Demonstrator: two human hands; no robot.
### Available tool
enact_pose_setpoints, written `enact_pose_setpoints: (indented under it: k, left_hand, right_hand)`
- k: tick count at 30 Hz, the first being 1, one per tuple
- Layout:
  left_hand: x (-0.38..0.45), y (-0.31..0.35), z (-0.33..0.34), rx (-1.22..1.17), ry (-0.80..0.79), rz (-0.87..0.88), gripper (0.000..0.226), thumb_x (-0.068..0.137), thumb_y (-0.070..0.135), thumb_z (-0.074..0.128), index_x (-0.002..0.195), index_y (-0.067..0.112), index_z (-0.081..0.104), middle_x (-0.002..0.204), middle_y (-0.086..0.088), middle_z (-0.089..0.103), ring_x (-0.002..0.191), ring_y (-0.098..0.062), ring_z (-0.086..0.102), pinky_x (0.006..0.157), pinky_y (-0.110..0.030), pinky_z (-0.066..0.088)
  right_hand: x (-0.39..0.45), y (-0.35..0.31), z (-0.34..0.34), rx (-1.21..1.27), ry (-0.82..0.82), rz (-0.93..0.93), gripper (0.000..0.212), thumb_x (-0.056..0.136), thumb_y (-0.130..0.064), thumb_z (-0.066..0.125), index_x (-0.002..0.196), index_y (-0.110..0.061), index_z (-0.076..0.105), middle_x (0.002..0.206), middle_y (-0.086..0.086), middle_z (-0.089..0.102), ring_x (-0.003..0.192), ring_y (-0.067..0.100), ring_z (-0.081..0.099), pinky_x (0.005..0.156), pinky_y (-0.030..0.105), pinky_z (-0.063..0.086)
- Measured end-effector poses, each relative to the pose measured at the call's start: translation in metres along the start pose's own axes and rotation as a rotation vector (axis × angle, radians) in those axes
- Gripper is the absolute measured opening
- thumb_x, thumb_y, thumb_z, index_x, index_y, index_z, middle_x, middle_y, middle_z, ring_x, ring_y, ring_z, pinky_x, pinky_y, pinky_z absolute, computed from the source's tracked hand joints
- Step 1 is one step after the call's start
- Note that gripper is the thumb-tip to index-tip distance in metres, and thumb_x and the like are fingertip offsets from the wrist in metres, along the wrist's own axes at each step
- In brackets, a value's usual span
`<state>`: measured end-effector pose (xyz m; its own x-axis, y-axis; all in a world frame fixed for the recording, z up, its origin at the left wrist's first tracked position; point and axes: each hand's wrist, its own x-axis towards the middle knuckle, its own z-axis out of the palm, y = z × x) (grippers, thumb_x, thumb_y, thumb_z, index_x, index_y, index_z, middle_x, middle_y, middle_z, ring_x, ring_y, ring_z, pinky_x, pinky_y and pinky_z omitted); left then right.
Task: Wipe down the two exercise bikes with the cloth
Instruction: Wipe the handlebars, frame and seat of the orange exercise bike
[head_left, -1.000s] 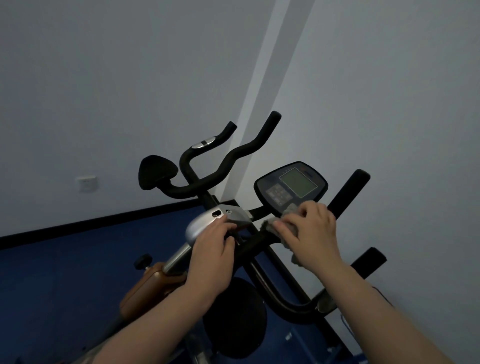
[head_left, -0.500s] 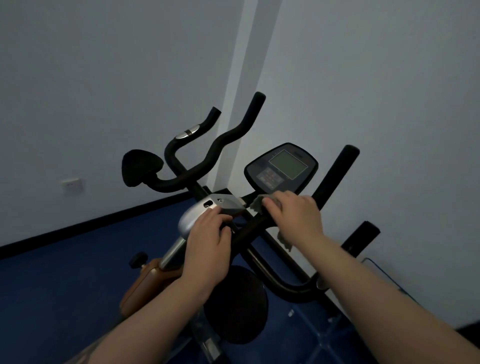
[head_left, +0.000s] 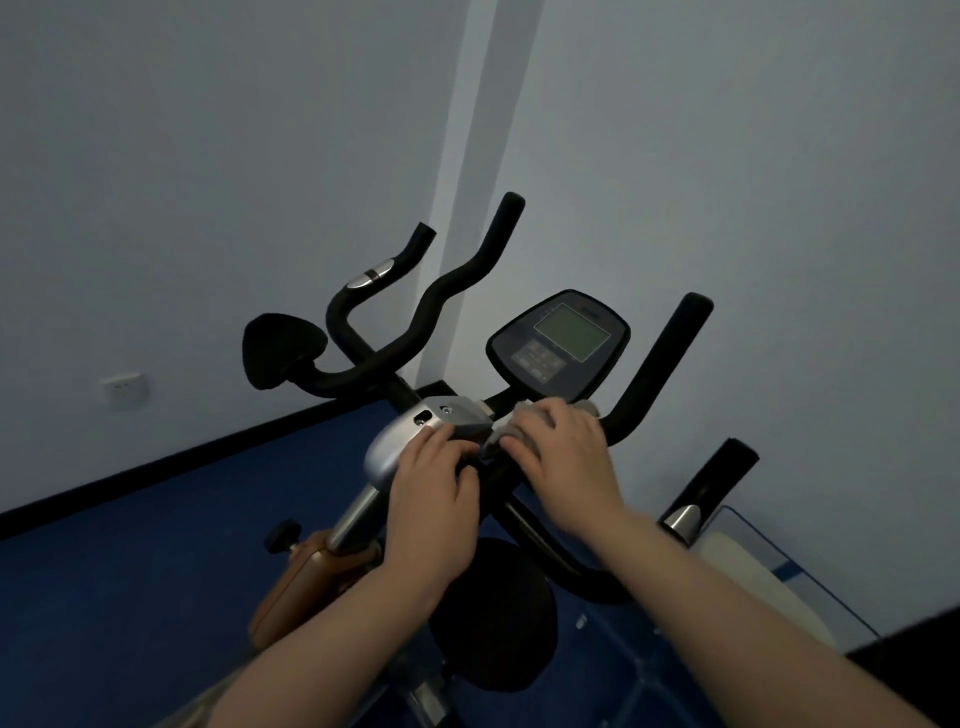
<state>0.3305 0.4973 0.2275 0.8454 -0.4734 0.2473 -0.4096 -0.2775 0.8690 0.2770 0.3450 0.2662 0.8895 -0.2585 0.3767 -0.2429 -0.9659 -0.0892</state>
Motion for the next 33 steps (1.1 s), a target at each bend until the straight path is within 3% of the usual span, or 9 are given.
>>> enact_pose_setpoints:
  k: [2, 6, 9, 13, 15, 17, 22, 29, 33]
  left_hand:
    - [-0.001, 0.001, -0.001, -0.052, -0.006, 0.021, 0.029, 0.097, 0.011, 0.050, 0.119, 0.021, 0.064, 0.142, 0.007, 0.049, 0.140, -0.009, 0.032, 0.119, -0.041, 0.025]
    - [-0.006, 0.001, -0.003, -0.150, 0.024, 0.051, 0.032, 0.094, 0.006, 0.051, 0.117, 0.024, 0.064, 0.133, 0.017, 0.049, 0.133, -0.001, 0.037, 0.116, -0.038, 0.032]
    - [-0.008, 0.001, -0.004, -0.186, -0.004, 0.034, 0.033, 0.094, 0.006, 0.050, 0.116, 0.028, 0.062, 0.135, 0.017, 0.050, 0.133, -0.001, 0.038, 0.114, -0.039, 0.035]
    - [-0.008, -0.001, -0.003, -0.234, -0.061, -0.006, 0.033, 0.095, 0.007, 0.049, 0.116, 0.031, 0.061, 0.130, 0.023, 0.045, 0.130, 0.001, 0.038, 0.113, -0.038, 0.037]
    - [-0.006, -0.001, -0.003, -0.249, -0.081, 0.001, 0.034, 0.095, 0.007, 0.049, 0.114, 0.033, 0.060, 0.124, 0.028, 0.045, 0.127, 0.003, 0.040, 0.110, -0.033, 0.038]
    - [-0.005, -0.002, -0.002, -0.255, -0.099, -0.002, 0.035, 0.095, 0.006, 0.048, 0.112, 0.033, 0.060, 0.113, 0.034, 0.045, 0.118, 0.008, 0.042, 0.105, -0.025, 0.038]
    - [-0.003, -0.005, 0.001, -0.234, -0.143, -0.023, 0.033, 0.095, 0.007, 0.045, 0.114, 0.030, 0.062, 0.122, 0.019, 0.050, 0.106, 0.010, 0.047, 0.088, -0.009, 0.034]
    - [-0.002, -0.006, 0.003, -0.214, -0.149, -0.042, 0.033, 0.096, 0.011, 0.045, 0.115, 0.034, 0.060, 0.118, 0.015, 0.051, 0.098, 0.011, 0.049, 0.076, -0.007, 0.035]
    - [0.000, -0.007, 0.003, -0.198, -0.150, -0.041, 0.032, 0.095, 0.010, 0.046, 0.114, 0.032, 0.061, 0.117, 0.013, 0.053, 0.096, 0.013, 0.048, 0.073, -0.006, 0.034]
  right_hand:
    - [0.001, 0.010, -0.020, 0.090, -0.057, -0.002, 0.030, 0.099, -0.040, 0.047, 0.112, -0.023, 0.067, 0.113, -0.003, 0.056, 0.101, 0.019, 0.052, 0.091, 0.035, 0.040]
    - [-0.031, -0.002, -0.030, 0.065, 0.164, 0.129, 0.035, 0.097, -0.044, 0.046, 0.098, -0.021, 0.071, 0.099, -0.006, 0.053, 0.087, 0.012, 0.052, 0.074, 0.032, 0.042]
    - [-0.066, -0.005, -0.027, -0.038, -0.134, 0.329, 0.049, 0.099, -0.053, 0.027, 0.106, -0.024, 0.066, 0.100, -0.005, 0.049, 0.094, 0.016, 0.051, 0.078, 0.034, 0.042]
    - [-0.099, 0.003, -0.025, -0.308, -0.398, 0.227, 0.042, 0.102, -0.041, 0.014, 0.129, -0.032, 0.045, 0.110, -0.005, 0.056, 0.108, 0.019, 0.050, 0.106, 0.042, 0.022]
    - [-0.101, 0.004, -0.024, -0.305, -0.382, 0.122, 0.018, 0.102, -0.038, 0.033, 0.110, -0.028, 0.045, 0.089, -0.006, 0.061, 0.086, 0.018, 0.060, 0.106, 0.049, 0.034]
    - [-0.093, 0.001, -0.020, -0.342, -0.429, 0.054, 0.022, 0.093, -0.028, 0.058, 0.109, -0.022, 0.044, 0.081, -0.003, 0.060, 0.065, 0.020, 0.060, 0.081, 0.044, 0.051]
    - [-0.049, -0.010, 0.005, -0.202, -0.569, 0.126, 0.037, 0.099, -0.024, 0.044, 0.133, -0.011, 0.038, 0.121, 0.012, 0.056, 0.100, 0.032, 0.059, 0.077, 0.039, 0.048]
    - [-0.069, -0.006, -0.008, 0.041, -0.624, 0.242, 0.040, 0.103, -0.052, 0.022, 0.131, -0.024, 0.029, 0.082, -0.004, 0.057, 0.071, 0.015, 0.055, 0.071, 0.037, 0.047]
    - [-0.037, -0.016, -0.002, 0.226, -0.657, 0.257, 0.041, 0.105, -0.045, 0.026, 0.129, -0.014, 0.036, 0.105, 0.010, 0.063, 0.090, 0.024, 0.060, 0.085, 0.040, 0.047]
